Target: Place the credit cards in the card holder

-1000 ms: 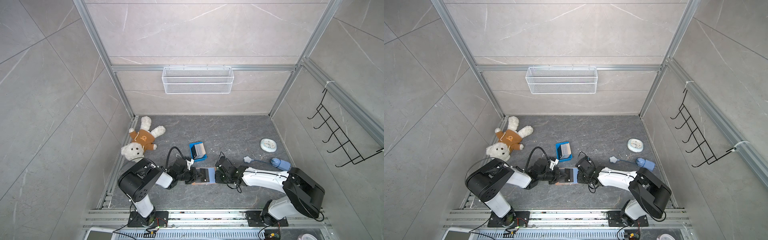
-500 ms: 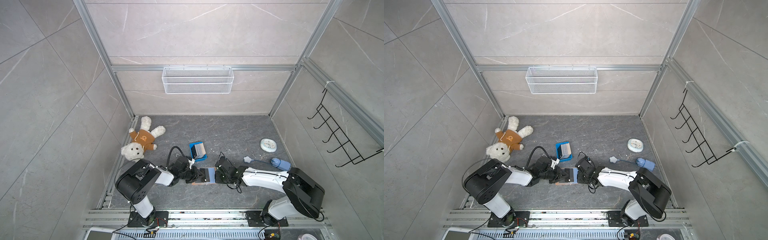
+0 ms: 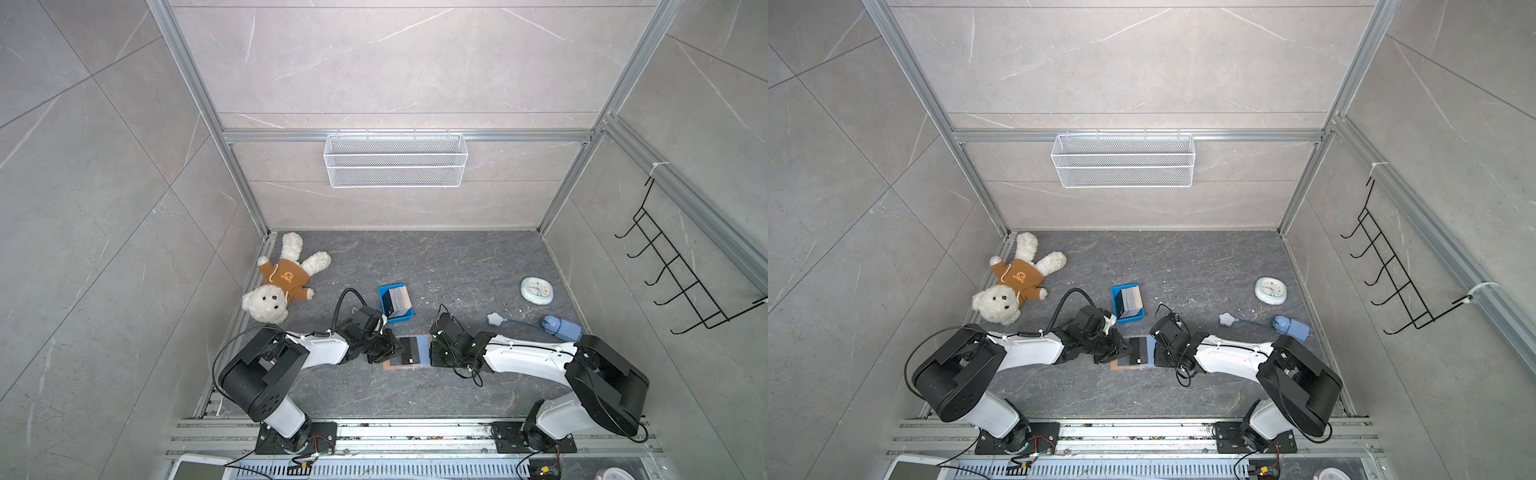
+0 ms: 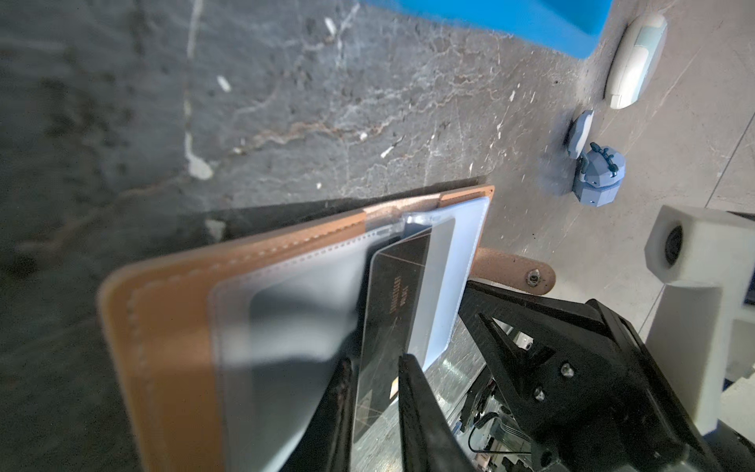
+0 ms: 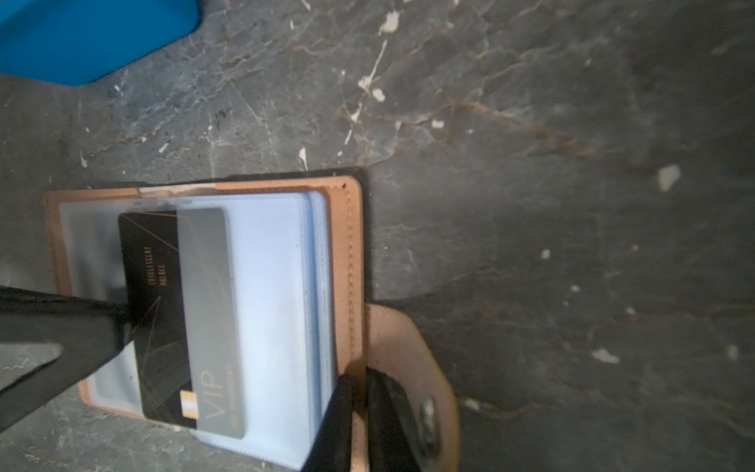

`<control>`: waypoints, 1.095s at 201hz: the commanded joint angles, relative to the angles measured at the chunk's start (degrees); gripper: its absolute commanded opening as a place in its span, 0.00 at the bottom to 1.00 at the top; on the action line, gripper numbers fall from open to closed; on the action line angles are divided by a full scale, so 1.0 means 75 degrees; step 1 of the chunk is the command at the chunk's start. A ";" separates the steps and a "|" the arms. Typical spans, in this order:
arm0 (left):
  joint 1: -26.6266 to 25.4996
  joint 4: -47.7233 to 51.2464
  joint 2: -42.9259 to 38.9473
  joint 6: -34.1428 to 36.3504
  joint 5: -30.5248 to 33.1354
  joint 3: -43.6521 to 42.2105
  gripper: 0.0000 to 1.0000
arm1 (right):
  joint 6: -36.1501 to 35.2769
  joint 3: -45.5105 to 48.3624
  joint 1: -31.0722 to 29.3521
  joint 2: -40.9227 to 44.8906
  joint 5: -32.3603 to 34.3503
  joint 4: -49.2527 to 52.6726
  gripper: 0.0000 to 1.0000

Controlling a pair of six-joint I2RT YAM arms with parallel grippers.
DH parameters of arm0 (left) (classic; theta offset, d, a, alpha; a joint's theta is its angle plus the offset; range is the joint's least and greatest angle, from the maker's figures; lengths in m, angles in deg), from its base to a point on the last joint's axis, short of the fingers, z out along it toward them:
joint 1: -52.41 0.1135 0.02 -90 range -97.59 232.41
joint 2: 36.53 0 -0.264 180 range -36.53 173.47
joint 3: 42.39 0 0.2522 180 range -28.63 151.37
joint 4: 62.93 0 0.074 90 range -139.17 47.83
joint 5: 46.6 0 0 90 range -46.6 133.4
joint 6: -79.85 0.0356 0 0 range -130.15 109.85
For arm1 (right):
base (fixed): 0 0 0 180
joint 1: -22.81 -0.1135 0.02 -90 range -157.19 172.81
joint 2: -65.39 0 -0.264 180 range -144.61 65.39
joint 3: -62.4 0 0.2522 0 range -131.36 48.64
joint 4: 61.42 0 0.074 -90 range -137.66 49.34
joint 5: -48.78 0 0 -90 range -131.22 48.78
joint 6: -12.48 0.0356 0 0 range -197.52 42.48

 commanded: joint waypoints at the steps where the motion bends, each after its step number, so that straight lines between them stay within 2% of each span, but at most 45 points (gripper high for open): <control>1: 0.0006 0.0688 0.0124 0.0286 0.0218 0.0126 0.22 | -0.0009 -0.0008 -0.0063 -0.0273 0.0107 0.0505 0.13; 45: -0.0027 0.0562 0.0200 0.0355 0.0046 0.0288 0.17 | -0.0014 -0.0036 -0.0074 -0.0311 0.0104 0.0491 0.13; 220: -0.0368 0.0207 0.0747 0.0248 -0.0025 0.0893 0.14 | 0.0062 0.0018 -0.0121 -0.0419 0.0134 0.0377 0.12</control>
